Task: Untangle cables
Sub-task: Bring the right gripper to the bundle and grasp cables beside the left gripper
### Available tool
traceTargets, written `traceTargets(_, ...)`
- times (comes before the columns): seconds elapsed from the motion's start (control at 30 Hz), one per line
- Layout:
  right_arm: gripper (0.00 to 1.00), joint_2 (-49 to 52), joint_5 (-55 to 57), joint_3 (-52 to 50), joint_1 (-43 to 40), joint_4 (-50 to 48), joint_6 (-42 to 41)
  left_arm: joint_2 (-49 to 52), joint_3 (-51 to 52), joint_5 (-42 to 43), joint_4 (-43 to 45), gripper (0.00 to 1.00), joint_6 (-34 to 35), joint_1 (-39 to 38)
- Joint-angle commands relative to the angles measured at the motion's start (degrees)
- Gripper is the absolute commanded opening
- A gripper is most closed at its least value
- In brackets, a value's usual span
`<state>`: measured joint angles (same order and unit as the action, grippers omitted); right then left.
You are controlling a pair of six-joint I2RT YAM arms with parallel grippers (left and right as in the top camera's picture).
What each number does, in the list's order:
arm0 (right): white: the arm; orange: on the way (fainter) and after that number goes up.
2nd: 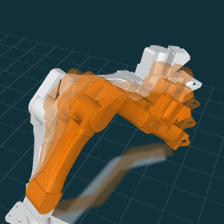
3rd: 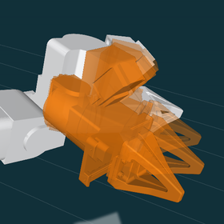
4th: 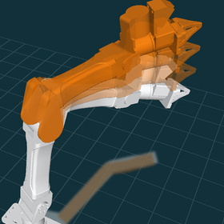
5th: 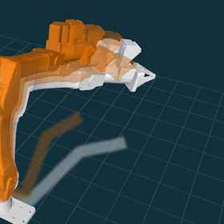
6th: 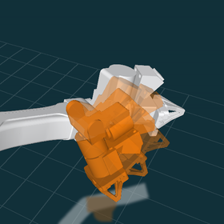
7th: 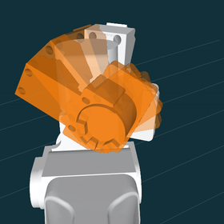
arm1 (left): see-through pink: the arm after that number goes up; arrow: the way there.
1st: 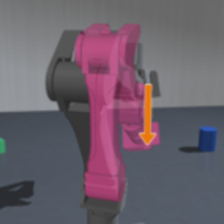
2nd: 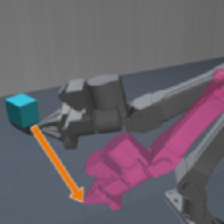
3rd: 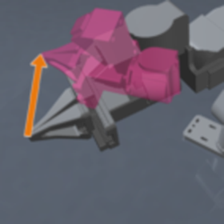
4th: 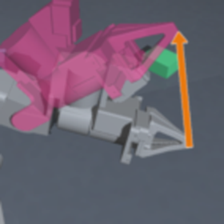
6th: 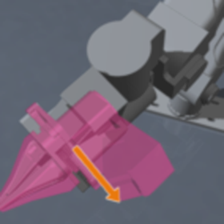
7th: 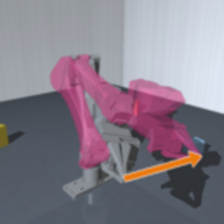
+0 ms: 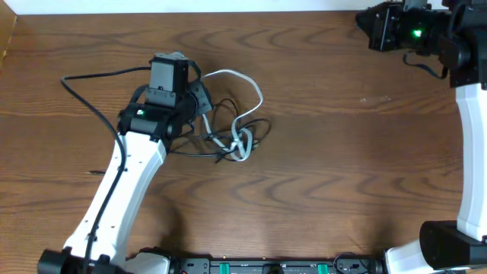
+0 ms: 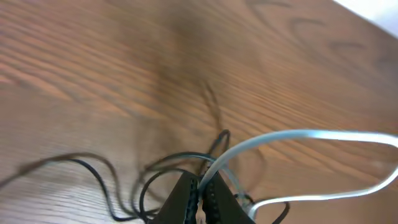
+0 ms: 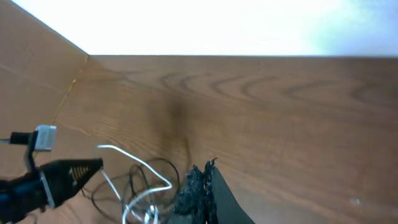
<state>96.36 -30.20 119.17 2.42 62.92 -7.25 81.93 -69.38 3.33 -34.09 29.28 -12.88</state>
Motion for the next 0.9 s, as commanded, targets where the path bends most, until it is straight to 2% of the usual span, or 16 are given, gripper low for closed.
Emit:
traceTargets(0.0, 0.01, -0.6, 0.0, 0.8, -2.0, 2.3, -0.3, 1.1, -1.0, -5.7, 0.3, 0.08, -1.4, 0.2)
traceTargets(0.2, 0.01, -0.3, -0.4, -0.1, -0.5, 5.7, 2.9, 1.2, -1.0, -0.7, 3.6, 0.08, -1.4, 0.2)
traceTargets(0.37, 0.01, -0.3, -1.8, -4.5, 2.9, 4.9, 3.0, 0.8, -1.0, 11.3, 11.1, 0.08, 0.0, 0.2)
traceTargets(0.53, 0.01, -0.3, -5.0, -9.6, 7.2, 1.8, 2.9, -0.4, -1.0, 17.6, 18.0, 0.08, 8.6, 0.2)
traceTargets(0.73, 0.01, -0.2, -4.9, -13.6, 11.4, -3.1, -0.3, -2.0, -1.0, 18.7, 22.0, 0.08, 17.4, 0.2)
traceTargets(0.87, 0.1, 0.1, -4.9, -16.7, 14.3, -8.0, -4.1, -3.3, -1.0, 18.8, 24.7, 0.08, 21.7, 0.2)
